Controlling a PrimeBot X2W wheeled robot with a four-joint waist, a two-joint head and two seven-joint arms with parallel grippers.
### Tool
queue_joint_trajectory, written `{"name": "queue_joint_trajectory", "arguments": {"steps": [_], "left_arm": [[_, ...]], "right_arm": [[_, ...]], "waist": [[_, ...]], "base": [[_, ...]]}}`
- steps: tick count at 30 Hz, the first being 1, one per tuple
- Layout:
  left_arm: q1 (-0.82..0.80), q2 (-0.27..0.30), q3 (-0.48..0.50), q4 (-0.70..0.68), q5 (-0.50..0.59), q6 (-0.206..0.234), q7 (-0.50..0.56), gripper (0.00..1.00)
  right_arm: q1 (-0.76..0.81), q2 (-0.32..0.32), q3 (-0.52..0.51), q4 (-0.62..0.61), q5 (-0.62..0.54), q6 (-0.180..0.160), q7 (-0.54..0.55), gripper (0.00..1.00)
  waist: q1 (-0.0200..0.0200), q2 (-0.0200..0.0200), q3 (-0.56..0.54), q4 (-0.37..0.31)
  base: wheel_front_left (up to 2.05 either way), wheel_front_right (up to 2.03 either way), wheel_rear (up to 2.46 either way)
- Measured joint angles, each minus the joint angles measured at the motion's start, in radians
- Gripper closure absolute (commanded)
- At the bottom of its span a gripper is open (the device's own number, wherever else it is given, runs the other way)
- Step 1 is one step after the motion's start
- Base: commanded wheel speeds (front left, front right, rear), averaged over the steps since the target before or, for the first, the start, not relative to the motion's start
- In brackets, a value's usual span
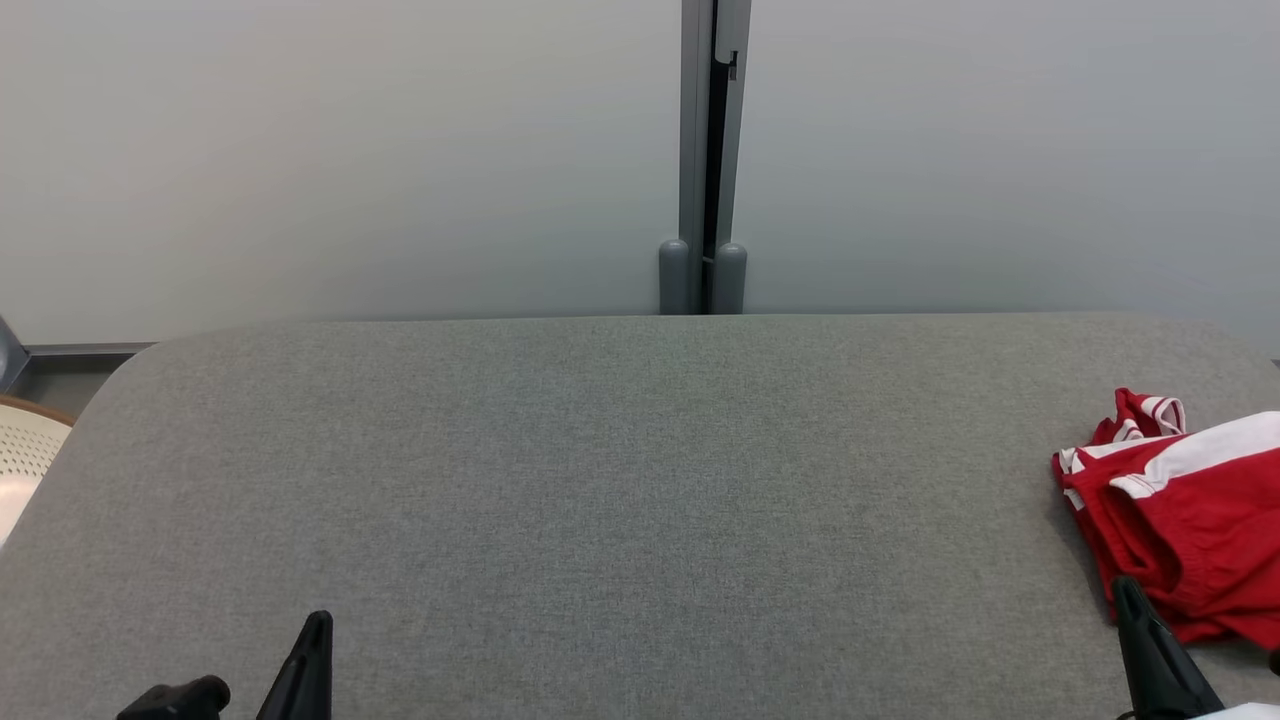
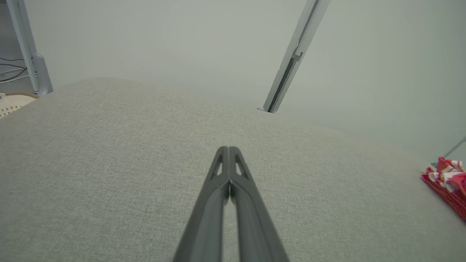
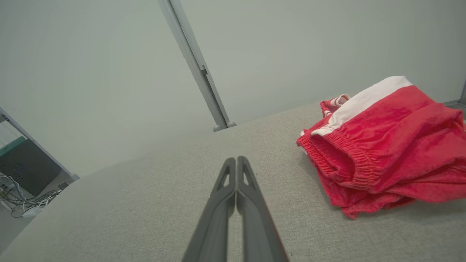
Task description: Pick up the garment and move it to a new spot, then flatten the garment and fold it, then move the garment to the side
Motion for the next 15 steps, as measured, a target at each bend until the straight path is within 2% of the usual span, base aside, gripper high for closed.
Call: {"name": "queue_joint_trajectory", "arguments": {"steps": [15], "left_arm": [[-0.055, -0.041, 0.062, 0.027, -0.206, -0.041, 0.052, 1.0]], "right_arm": [[-0.068, 0.006, -0.006, 0.07, 0.231, 0.0, -0.001, 1.0]], "waist": [[0.0, 0.0, 0.014, -0.008]], "base": [[0.0, 0.0, 0.0]]}}
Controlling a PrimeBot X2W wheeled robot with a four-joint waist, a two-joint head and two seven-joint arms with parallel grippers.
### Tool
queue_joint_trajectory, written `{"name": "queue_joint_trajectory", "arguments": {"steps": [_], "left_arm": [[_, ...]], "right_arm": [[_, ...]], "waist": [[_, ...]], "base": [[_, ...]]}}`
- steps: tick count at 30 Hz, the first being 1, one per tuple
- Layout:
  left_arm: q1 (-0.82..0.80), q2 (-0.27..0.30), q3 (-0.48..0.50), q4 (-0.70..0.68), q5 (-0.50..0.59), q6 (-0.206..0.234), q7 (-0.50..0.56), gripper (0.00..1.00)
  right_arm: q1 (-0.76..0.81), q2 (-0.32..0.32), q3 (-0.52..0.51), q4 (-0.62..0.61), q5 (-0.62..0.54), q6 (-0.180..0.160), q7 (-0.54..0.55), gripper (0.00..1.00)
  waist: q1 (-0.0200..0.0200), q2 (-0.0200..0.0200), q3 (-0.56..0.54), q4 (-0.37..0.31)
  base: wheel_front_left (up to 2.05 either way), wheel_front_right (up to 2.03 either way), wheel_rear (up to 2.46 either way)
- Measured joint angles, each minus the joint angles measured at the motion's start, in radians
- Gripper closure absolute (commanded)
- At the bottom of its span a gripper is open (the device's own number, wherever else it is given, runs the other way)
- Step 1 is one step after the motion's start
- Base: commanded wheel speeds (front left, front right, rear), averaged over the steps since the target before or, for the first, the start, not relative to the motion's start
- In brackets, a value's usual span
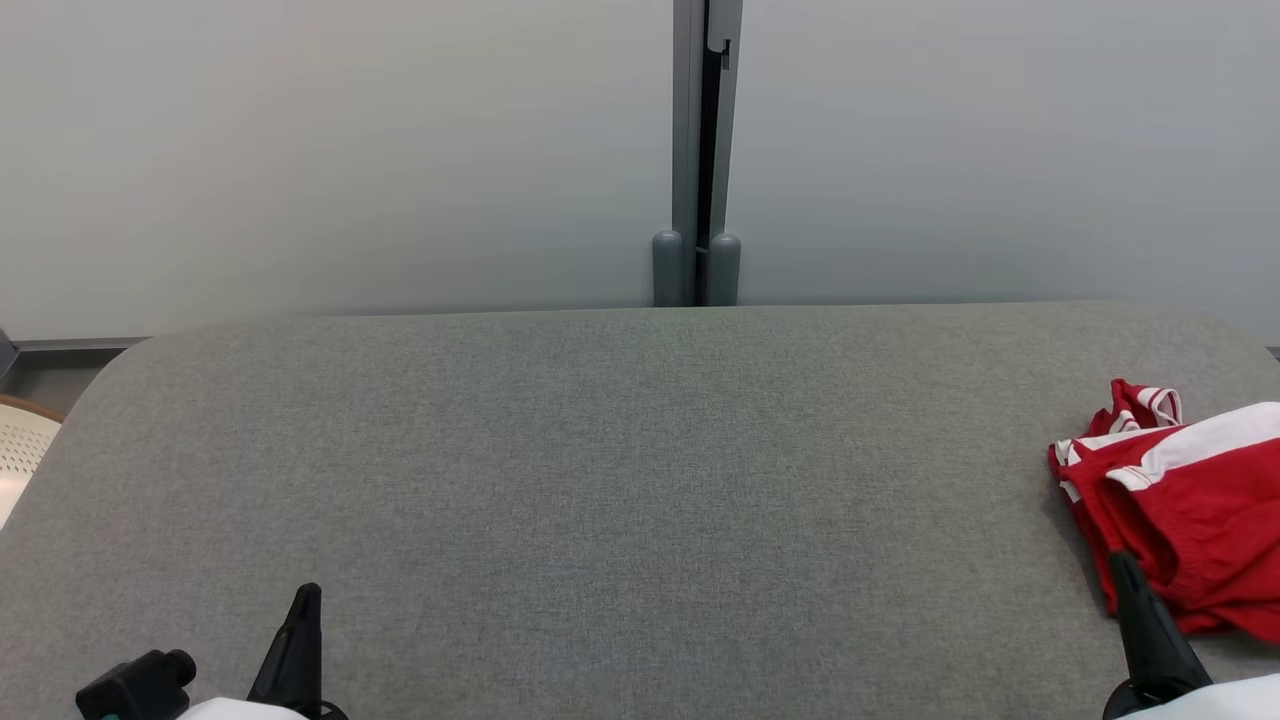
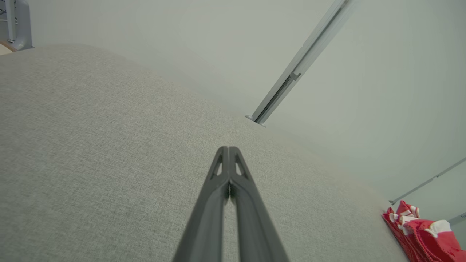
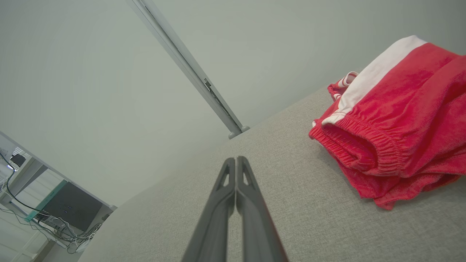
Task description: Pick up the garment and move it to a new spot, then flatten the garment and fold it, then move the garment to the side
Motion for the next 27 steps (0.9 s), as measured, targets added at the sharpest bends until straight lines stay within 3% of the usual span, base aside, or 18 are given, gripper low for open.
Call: {"name": "queue_joint_trajectory", "arguments": {"steps": [27], "left_arm": [[-0.074, -0.054, 0.088, 0.031, -0.285, -0.056, 0.074, 1.0]], "right_arm": [[-0.095, 0.012, -0.008, 0.095, 0.321, 0.0, -0.007, 1.0]], "waist": [[-0.0001, 0.0, 0.024, -0.014]], "base": [[0.0, 0.0, 0.0]]}}
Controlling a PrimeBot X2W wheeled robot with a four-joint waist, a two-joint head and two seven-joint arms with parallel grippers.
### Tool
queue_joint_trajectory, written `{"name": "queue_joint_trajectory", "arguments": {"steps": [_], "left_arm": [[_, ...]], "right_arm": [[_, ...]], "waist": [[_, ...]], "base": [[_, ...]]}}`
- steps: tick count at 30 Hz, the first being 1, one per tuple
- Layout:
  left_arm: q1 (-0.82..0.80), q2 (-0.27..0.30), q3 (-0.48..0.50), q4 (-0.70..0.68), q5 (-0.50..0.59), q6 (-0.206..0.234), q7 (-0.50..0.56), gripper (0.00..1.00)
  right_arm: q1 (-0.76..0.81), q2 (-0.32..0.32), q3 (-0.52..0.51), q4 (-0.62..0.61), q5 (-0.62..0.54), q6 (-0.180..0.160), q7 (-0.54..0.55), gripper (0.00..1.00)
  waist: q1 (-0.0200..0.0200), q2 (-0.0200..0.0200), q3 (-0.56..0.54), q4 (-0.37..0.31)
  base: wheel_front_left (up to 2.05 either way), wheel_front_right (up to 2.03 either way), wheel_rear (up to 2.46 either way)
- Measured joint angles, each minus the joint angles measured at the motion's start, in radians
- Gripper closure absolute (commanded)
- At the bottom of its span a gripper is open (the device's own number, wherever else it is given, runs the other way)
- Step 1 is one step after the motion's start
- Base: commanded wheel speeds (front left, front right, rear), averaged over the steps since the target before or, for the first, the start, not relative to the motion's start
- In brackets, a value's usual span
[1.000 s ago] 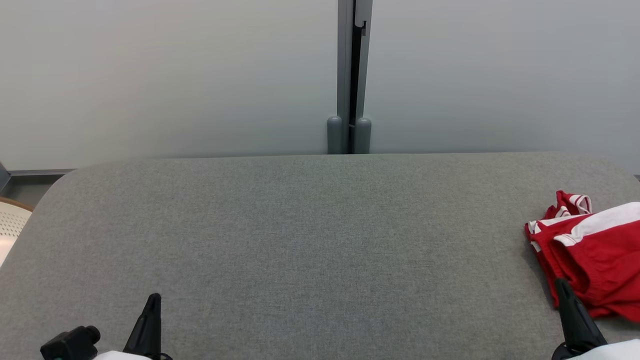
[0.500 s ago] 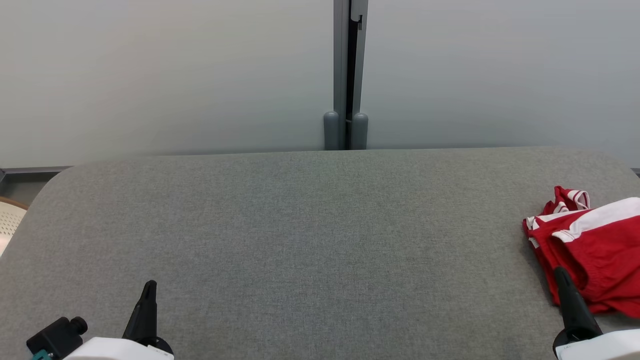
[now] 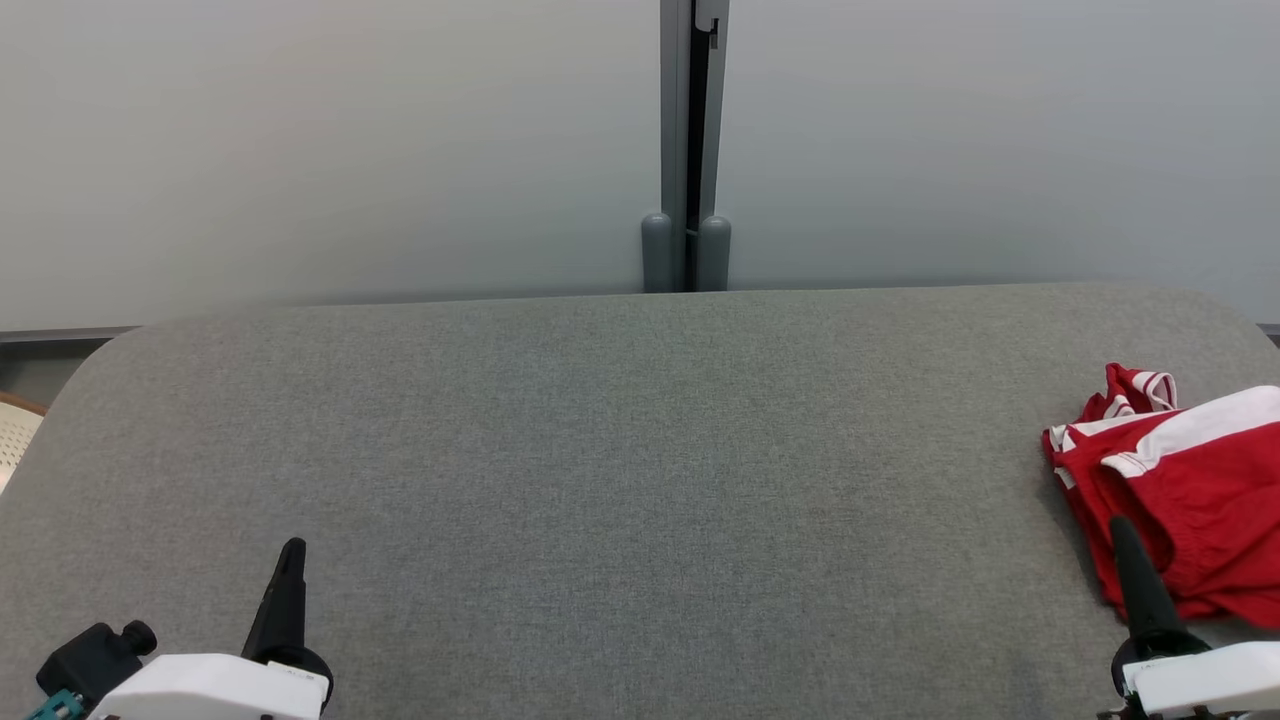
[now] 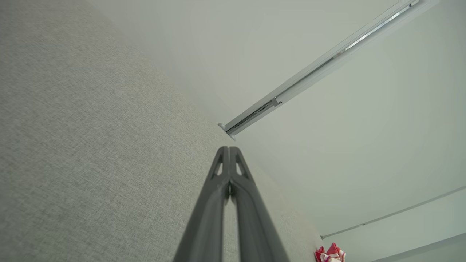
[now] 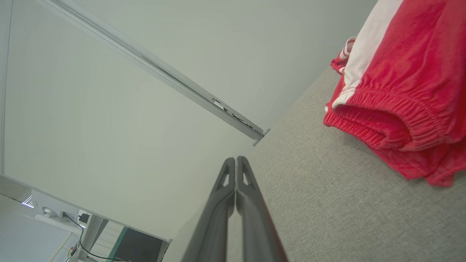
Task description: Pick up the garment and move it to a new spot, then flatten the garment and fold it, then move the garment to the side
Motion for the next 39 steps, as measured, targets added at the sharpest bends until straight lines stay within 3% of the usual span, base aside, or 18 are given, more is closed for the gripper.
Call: {"name": "queue_joint_trajectory", "arguments": {"steps": [39], "left_arm": [[-0.083, -0.069, 0.104, 0.038, -0.32, -0.063, 0.087, 1.0]], "right_arm": [[-0.111, 0.014, -0.014, 0.109, 0.364, 0.0, -0.004, 1.0]], "waist": [[0.0, 0.0, 0.037, -0.021]], "base": [[0.0, 0.0, 0.0]]}}
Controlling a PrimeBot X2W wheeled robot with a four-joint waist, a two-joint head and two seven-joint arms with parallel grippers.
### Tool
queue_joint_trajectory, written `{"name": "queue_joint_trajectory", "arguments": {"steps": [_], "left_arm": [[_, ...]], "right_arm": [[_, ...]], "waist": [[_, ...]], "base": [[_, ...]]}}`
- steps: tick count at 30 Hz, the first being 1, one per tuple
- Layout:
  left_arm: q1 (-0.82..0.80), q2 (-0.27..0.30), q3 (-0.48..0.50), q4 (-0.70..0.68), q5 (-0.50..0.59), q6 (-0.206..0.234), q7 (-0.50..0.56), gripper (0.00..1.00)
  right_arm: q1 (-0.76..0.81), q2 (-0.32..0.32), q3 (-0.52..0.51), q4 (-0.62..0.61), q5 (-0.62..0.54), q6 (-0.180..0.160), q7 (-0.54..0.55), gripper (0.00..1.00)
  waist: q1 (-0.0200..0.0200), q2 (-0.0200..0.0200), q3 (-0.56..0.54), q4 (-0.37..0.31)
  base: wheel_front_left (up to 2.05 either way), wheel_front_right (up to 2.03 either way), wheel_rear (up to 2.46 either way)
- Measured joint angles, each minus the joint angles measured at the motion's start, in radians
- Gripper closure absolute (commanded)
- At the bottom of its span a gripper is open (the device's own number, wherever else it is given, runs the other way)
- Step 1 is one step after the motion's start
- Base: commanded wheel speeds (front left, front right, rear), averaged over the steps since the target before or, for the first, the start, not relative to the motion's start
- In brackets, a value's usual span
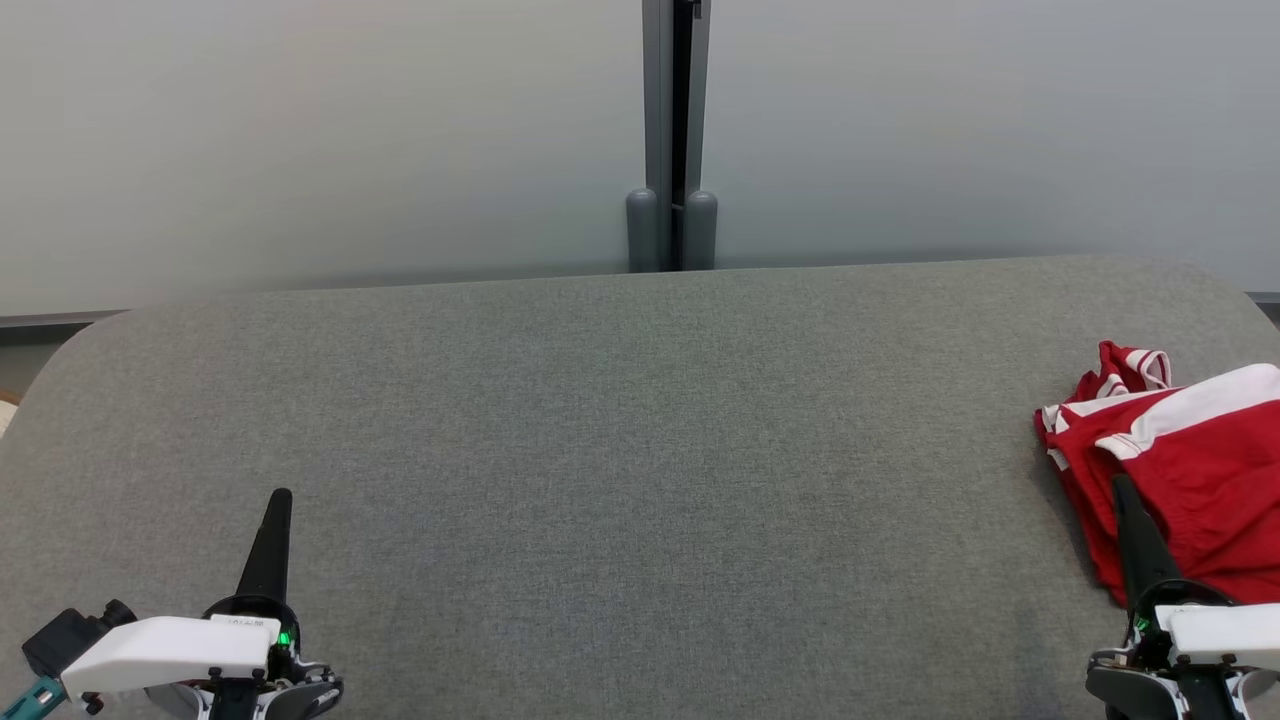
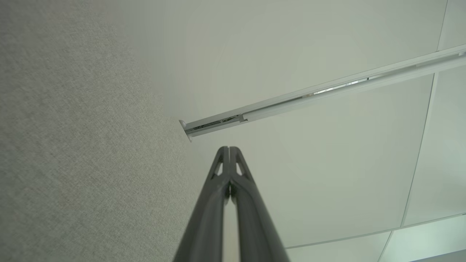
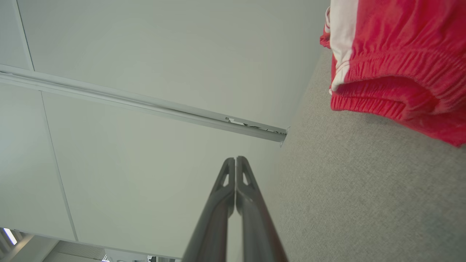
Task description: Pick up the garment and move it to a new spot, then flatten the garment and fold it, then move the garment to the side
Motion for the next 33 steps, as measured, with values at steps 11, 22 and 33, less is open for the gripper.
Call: {"name": "queue_joint_trajectory", "arguments": {"steps": [11, 22, 33], "left_arm": [[-0.02, -0.014, 0.023, 0.008, -0.068, -0.016, 0.02, 1.0], [-0.038, -0.027, 0.044, 0.016, -0.134, -0.027, 0.04, 1.0], [-0.051, -0.041, 0.064, 0.022, -0.192, -0.041, 0.055, 1.0]], "right_arm": [[-0.026, 0.002, -0.002, 0.024, 0.08, 0.0, -0.002, 1.0], [-0.047, 0.004, -0.004, 0.043, 0.153, 0.0, -0.004, 1.0], [-0.067, 0.006, -0.006, 0.065, 0.221, 0.0, -0.006, 1.0]], "waist": [[0.0, 0.0, 0.01, -0.006], [0.0, 0.0, 0.02, -0.011], [0.0, 0.0, 0.03, -0.017]], "base": [[0.0, 0.0, 0.0], [0.0, 0.0, 0.0], [0.0, 0.0, 0.0]]}}
